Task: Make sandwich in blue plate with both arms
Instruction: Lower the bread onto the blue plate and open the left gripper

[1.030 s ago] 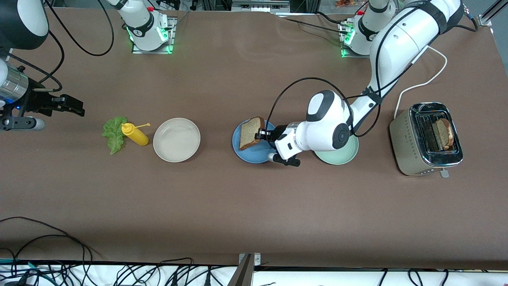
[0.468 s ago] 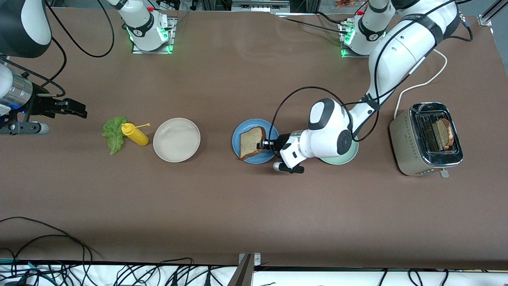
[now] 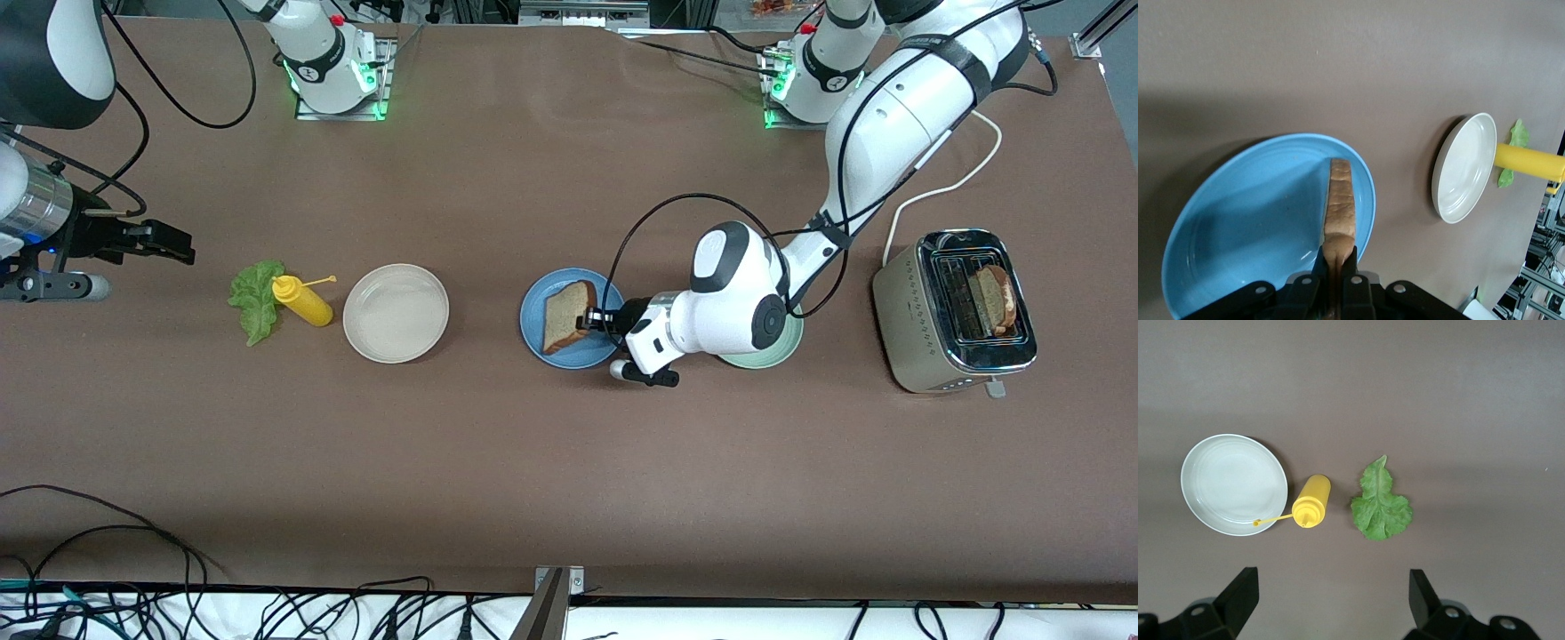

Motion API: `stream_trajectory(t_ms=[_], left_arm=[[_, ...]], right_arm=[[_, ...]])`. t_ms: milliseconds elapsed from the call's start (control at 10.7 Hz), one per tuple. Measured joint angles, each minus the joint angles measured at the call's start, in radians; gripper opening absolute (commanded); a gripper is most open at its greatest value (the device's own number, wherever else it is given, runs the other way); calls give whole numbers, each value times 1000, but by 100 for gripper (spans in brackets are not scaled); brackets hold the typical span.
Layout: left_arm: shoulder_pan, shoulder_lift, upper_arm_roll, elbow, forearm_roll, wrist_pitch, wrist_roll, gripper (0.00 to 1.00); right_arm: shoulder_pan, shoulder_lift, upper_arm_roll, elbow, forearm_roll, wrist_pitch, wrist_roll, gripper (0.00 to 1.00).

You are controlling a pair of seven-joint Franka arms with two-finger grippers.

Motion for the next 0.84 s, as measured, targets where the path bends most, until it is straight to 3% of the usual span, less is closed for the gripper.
stream_trajectory(t_ms=[187, 281, 374, 468, 562, 655, 749, 842], left_arm=[[-1, 3, 0, -15, 0, -15, 0, 19], [-1, 5, 0, -20, 0, -15, 0, 19], [-1, 5, 0, -21, 0, -15, 0, 26], [-1, 5, -1, -21, 0, -15, 0, 40], [-1, 5, -1, -21, 0, -15, 0, 47], [-1, 5, -1, -21, 0, -14, 0, 48], [-2, 5, 3, -20, 0, -14, 0, 55], [-1, 5, 8, -17, 0, -14, 0, 67]], right_arm=[[0, 0, 0, 0, 0, 0, 0, 100], [0, 0, 0, 0, 0, 0, 0, 100], [0, 0, 0, 0, 0, 0, 0, 100], [0, 0, 0, 0, 0, 0, 0, 100], [0, -1, 0, 0, 0, 0, 0, 100], [0, -1, 0, 0, 0, 0, 0, 100], [0, -1, 0, 0, 0, 0, 0, 100], [0, -1, 0, 0, 0, 0, 0, 100]])
